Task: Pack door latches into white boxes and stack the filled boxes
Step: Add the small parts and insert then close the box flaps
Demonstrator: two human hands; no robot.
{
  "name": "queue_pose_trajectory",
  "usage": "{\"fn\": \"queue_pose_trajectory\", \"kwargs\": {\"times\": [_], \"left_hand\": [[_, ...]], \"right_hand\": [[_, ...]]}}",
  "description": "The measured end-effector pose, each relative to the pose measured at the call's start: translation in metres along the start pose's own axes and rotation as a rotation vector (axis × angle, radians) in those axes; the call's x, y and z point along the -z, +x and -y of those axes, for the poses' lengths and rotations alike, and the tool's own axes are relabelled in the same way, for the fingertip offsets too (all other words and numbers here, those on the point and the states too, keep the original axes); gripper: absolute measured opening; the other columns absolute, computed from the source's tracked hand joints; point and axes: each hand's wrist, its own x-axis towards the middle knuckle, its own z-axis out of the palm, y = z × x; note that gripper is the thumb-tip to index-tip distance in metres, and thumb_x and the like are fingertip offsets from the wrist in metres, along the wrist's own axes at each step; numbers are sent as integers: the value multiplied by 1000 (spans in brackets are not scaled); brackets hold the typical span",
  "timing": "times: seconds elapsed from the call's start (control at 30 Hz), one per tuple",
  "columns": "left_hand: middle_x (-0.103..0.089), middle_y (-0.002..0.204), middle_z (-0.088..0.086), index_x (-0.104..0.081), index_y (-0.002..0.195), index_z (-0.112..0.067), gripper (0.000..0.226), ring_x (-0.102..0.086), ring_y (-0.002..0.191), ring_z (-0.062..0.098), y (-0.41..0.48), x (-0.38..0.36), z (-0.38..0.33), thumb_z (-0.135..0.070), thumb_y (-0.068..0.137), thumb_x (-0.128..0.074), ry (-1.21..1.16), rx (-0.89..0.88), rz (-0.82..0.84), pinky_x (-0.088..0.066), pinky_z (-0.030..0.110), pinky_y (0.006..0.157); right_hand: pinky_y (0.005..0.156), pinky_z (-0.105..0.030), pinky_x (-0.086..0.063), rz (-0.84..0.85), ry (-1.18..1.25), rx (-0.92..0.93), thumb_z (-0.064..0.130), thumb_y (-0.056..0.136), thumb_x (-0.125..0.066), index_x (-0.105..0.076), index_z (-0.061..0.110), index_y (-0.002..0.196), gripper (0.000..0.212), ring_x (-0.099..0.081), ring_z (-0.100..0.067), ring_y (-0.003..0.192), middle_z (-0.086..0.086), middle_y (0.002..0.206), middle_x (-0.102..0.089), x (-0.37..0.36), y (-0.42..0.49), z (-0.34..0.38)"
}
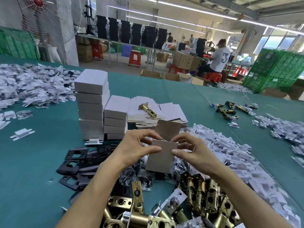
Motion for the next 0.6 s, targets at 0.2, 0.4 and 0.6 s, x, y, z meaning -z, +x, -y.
{"fn": "queue_pose_trajectory", "kwargs": {"times": [0.2,0.4,0.6], "left_hand": [[-72,90,-22,-72,84,-41,24,-68,85,0,2,1,-1,-23,75,-87,33,15,19,-57,23,68],[-72,101,-16,-72,92,-41,35,-69,89,1,1,-1,2,-17,73,-89,-16,-6,-1,-60,26,72],[-69,92,-5,-52,90,-38,54,-71,78,6,1,-1,3,-17,64,-95,-56,2,-43,-56,23,62]], "right_hand": [[81,-24,-54,-173,149,169,23,86,-71,-62,36,98,20,-65,-11,106,6,118,-68,-4,7,21],[83,-34,-58,-261,167,157,26,78,-74,-71,18,87,12,-71,-21,94,-7,95,-75,-12,5,22],[83,-25,-58,-242,80,90,25,75,-76,-75,21,96,22,-72,-12,93,4,95,-77,-15,8,19]]}}
